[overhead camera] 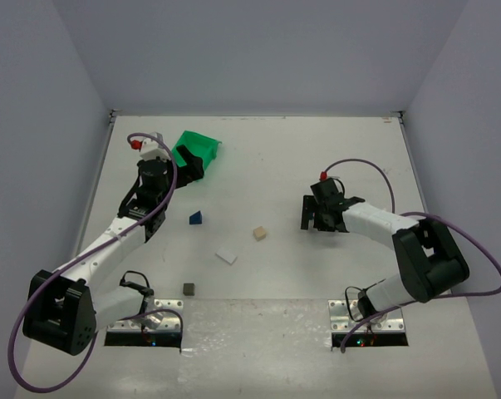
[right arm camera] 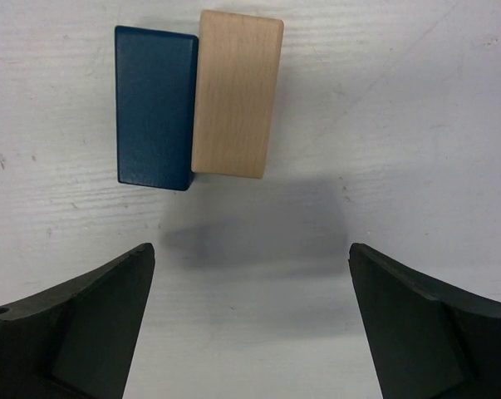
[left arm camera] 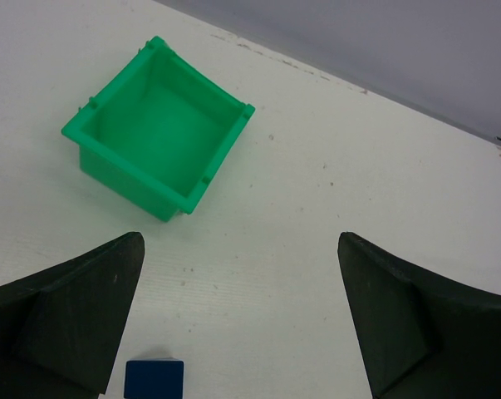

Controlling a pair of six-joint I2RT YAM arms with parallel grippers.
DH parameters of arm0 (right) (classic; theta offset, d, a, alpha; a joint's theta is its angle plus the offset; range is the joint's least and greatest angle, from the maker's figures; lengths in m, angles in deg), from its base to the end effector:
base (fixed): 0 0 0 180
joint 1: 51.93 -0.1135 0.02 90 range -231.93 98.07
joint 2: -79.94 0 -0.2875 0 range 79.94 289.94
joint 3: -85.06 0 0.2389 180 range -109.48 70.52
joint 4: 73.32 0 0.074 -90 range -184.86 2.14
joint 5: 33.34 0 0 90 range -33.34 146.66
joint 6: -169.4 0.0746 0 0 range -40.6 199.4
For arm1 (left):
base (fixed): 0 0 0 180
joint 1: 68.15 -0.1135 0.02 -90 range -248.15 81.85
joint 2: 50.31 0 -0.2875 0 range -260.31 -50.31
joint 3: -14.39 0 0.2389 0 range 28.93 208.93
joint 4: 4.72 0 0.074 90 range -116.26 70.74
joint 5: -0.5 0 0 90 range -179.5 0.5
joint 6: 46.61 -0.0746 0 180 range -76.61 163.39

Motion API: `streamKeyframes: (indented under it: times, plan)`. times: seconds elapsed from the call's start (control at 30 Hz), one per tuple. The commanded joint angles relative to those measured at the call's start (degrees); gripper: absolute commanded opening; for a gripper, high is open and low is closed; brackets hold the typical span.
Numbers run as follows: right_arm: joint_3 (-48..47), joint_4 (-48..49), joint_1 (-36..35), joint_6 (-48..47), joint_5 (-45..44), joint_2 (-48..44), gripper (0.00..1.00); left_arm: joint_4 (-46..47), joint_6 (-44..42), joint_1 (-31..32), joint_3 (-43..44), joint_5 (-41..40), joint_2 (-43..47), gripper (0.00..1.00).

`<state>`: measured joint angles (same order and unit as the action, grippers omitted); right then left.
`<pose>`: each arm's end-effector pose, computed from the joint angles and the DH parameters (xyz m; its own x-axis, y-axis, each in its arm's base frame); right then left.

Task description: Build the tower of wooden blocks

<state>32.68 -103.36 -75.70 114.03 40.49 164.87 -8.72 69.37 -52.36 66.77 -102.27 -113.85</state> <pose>0.2491 0.0870 0.1420 -0.8218 0.2344 -0.5193 0.2397 0.9691 0.0582 0.2623 -0.0570 0.2863 -0.2525 -0.3726 -0.8930 -0.0562 0.9270 -0.3708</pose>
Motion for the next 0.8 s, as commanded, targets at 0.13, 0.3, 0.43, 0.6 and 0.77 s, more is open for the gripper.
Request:
streamKeyframes:
  times: [0.13, 0.3, 0.43, 0.6, 0.77]
  plan:
    - [0.03, 0.78, -0.18, 0.35, -1.72, -0.07, 0.99, 3.25, -0.05, 0.56, 1.22, 0.77, 2.32, 1.0]
    - [-1.3, 1.35, -0.14, 0.76, -2.28, 2.64, 0.99, 2.93, 0.01, 0.56, 1.03, 0.23, 3.31, 1.0]
    - [-1.81, 1.45, -0.14, 1.32, -4.44, 3.44, 0.99, 2.81, -0.06, 0.56, 0.99, 0.04, 3.68, 1.0]
    - [-2.33, 1.62, -0.14, 1.41, -5.63, 4.72, 0.99, 2.73, -0.05, 0.56, 1.0, 0.03, 3.5, 1.0]
    - [-2.76, 1.7, -0.1, 2.02, -5.97, 5.5, 0.99, 2.73, -0.09, 0.51, 1.22, 0.29, 3.33, 1.0]
